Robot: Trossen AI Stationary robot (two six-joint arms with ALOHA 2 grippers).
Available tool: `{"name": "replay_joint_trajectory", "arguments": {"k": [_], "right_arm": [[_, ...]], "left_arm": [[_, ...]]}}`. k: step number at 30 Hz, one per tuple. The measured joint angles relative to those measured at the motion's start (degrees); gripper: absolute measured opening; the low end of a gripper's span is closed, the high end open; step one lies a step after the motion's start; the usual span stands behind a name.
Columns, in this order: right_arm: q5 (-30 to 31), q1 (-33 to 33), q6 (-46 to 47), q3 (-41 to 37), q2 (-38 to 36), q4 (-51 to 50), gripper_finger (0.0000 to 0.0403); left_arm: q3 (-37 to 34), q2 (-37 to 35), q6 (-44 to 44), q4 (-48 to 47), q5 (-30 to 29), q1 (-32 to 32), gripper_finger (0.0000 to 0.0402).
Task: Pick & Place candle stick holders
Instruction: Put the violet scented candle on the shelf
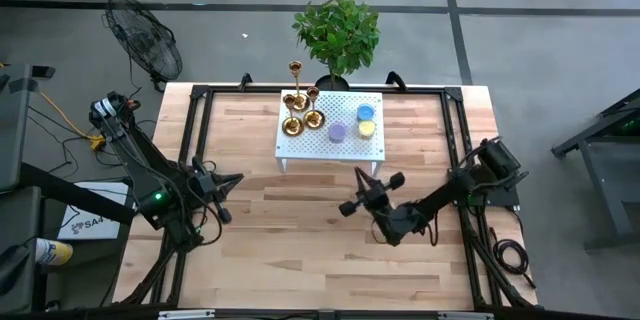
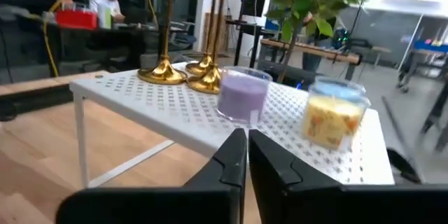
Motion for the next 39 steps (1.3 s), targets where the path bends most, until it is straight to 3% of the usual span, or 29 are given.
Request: {"name": "replay_joint_trajectory", "arguments": {"k": [5, 8, 15, 18, 21, 27, 32, 39], "right_arm": [[0.14, 0.96, -2.51, -5.77, 0.02, 12.78, 0.0003], [0.15, 1.48, -4.34, -9.47, -0.01, 21.20, 0.0001], [0.20, 3.32, -1.63, -16.37, -4.69, 21.46, 0.0001], [0.04, 4.61, -4.55, -18.21, -8.97, 21.55, 0.0000], [0.02, 5.87, -7.48, -20.55, -14.14, 21.54, 0.0000], [0.10, 6.47, -11.81, -25.57, -24.43, 21.43, 0.0000], [0.10, 7.74, -12.41, -29.19, -29.84, 20.78, 0.0000], [0.10, 9.78, -11.99, -32.77, -32.03, 20.95, 0.0000]], "left_arm": [[0.00, 0.00, 10.22, 11.63, 0.35, 1.11, 0.0017], [0.00, 0.04, 20.06, 21.12, 4.28, 4.83, 0.0017], [-0.88, 1.85, 53.94, 53.71, 21.72, 17.46, 0.0017], [-1.47, 3.72, 63.15, 65.70, 31.58, 23.78, 0.0017], [-1.92, 6.67, 66.21, 72.88, 38.65, 29.99, 0.0017], [-1.92, 15.33, 67.59, 85.53, 45.21, 39.81, 0.0017], [-1.32, 23.20, 67.87, 95.89, 42.26, 44.64, 0.0017], [5.07, 31.34, 67.84, 97.20, 36.38, 47.67, 0.0017]]}}
